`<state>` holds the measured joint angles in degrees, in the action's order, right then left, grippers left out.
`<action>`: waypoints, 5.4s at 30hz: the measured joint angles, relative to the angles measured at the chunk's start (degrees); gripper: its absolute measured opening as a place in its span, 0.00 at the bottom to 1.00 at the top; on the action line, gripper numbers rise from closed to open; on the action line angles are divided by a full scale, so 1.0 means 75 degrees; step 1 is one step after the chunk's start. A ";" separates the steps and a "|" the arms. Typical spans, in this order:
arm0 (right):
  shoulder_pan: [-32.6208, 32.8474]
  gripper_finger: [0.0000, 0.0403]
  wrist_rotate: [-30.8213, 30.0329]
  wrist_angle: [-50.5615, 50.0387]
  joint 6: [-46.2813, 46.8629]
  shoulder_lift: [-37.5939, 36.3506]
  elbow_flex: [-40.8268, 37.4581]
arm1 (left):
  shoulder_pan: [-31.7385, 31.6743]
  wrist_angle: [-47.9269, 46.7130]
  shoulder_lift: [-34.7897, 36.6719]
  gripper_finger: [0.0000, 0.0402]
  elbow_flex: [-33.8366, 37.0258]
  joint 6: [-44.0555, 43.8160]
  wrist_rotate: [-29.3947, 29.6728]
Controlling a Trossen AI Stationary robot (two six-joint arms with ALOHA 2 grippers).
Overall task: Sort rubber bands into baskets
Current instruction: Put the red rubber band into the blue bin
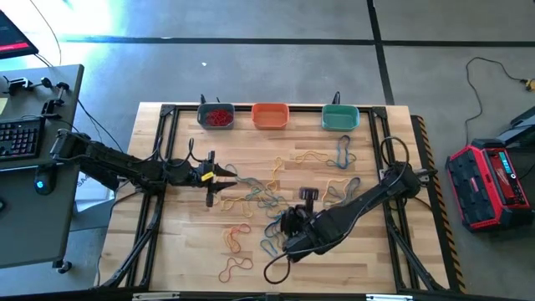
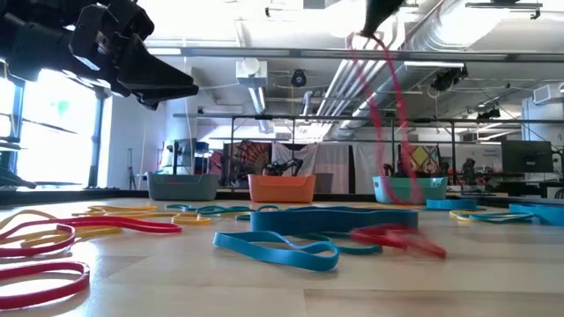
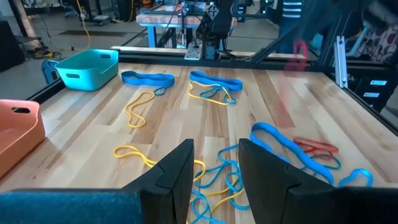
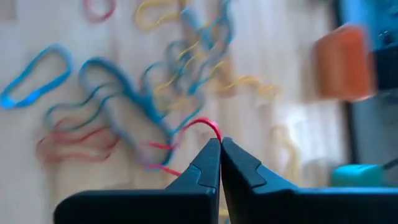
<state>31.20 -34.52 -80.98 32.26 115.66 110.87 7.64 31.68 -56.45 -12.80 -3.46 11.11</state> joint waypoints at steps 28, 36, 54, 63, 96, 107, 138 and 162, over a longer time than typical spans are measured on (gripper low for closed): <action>-0.2681 0.00 0.0314 0.4285 -0.5321 -0.0006 0.0102 | -0.0009 0.2166 -0.2254 0.49 -0.0681 -0.0099 0.0695; -0.2759 0.00 0.0558 0.4719 -0.5561 -0.0006 0.0102 | -0.0018 0.2146 -0.2803 0.47 -0.1258 0.0246 0.1090; -0.2859 0.31 0.0067 0.4517 -0.5659 -0.0006 0.0102 | -0.0830 0.1239 -0.2337 0.00 -0.1279 0.0267 0.1585; -0.3413 0.32 -0.0251 0.4255 -0.5171 -0.0006 0.0096 | -0.3230 -0.0354 -0.1280 0.00 -0.1279 0.0235 0.1644; -0.4313 0.00 0.2445 0.8658 -0.5624 0.0135 -0.2668 | -0.7874 -0.0280 -0.2996 0.04 -0.1309 0.1449 0.0181; -0.4156 0.00 0.2115 1.1691 -0.4931 -0.1222 -0.5185 | -0.7958 -0.0571 -0.2967 0.32 -0.1502 0.1500 -0.0110; -0.1013 0.30 0.4264 0.8541 -0.0751 -0.2645 -0.7152 | -0.3542 -0.0521 -0.1102 0.28 -0.0985 0.0749 -0.0891; -0.0994 0.29 0.4241 0.9076 -0.0085 -0.1389 -0.7149 | -0.3427 0.0059 -0.1107 0.28 -0.0987 0.0755 -0.0560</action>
<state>23.75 -2.71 -12.91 31.62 105.24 57.25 -18.06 32.12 -64.75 -20.20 2.20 6.92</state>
